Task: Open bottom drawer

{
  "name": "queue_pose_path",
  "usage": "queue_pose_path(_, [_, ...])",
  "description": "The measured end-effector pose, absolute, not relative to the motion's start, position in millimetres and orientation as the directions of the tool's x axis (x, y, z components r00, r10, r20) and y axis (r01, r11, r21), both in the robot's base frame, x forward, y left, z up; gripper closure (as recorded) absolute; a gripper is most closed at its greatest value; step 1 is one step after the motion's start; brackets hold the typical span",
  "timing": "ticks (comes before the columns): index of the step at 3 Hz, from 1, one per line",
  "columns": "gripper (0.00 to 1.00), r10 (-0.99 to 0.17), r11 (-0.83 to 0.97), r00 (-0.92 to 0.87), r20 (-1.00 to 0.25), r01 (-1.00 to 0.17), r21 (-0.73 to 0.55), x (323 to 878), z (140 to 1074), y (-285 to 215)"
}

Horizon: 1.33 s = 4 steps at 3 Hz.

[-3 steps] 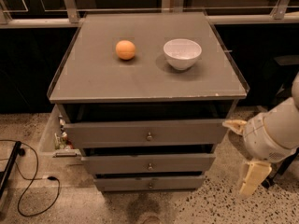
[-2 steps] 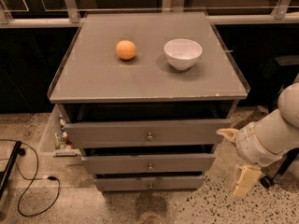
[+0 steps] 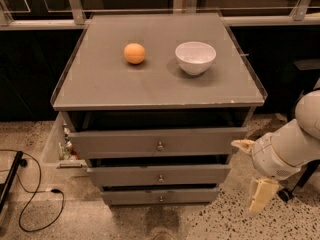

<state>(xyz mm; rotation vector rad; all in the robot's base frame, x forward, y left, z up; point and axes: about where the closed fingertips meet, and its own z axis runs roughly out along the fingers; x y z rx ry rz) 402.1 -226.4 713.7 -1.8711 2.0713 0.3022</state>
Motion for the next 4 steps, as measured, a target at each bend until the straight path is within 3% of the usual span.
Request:
queue_pose_path(1, [0.0, -0.917, 0.108, -0.099, -0.386, -0.994, -0.001, 390.5, 676.7, -218.6])
queue_pose_path(4, [0.0, -0.897, -0.005, 0.007, -0.442, -1.0, -0.006, 397.2, 509.7, -235.6])
